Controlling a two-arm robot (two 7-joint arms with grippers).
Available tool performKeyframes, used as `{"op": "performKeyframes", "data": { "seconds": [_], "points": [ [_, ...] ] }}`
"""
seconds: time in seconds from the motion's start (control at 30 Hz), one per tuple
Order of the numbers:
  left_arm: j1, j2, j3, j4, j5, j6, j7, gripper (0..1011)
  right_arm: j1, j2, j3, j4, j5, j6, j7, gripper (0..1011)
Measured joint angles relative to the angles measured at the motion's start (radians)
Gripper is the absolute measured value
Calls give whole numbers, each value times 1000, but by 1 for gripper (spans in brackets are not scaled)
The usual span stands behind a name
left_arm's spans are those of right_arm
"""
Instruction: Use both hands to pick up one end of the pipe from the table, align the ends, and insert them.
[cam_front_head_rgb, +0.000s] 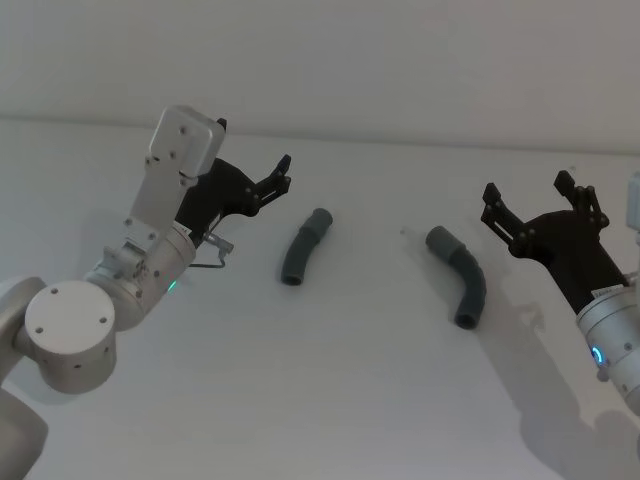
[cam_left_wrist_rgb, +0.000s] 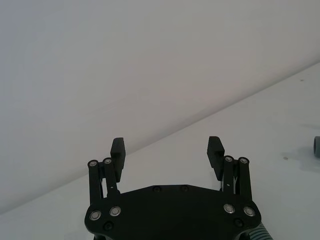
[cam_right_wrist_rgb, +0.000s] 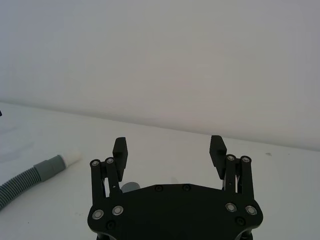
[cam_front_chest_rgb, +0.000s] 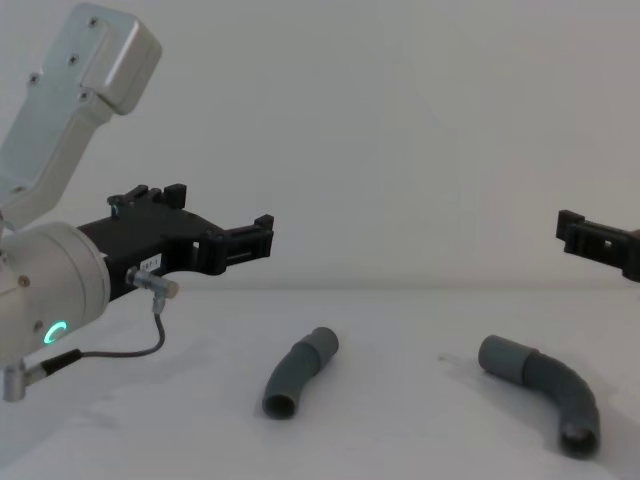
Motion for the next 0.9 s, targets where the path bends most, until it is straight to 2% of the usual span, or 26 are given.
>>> {"op": "performKeyframes", "data": {
  "seconds": [0.9],
  "points": [
    [0,0,0,0,0,0,0,1000,0,0,0,0,0,0,0,1002]
  ]
}}
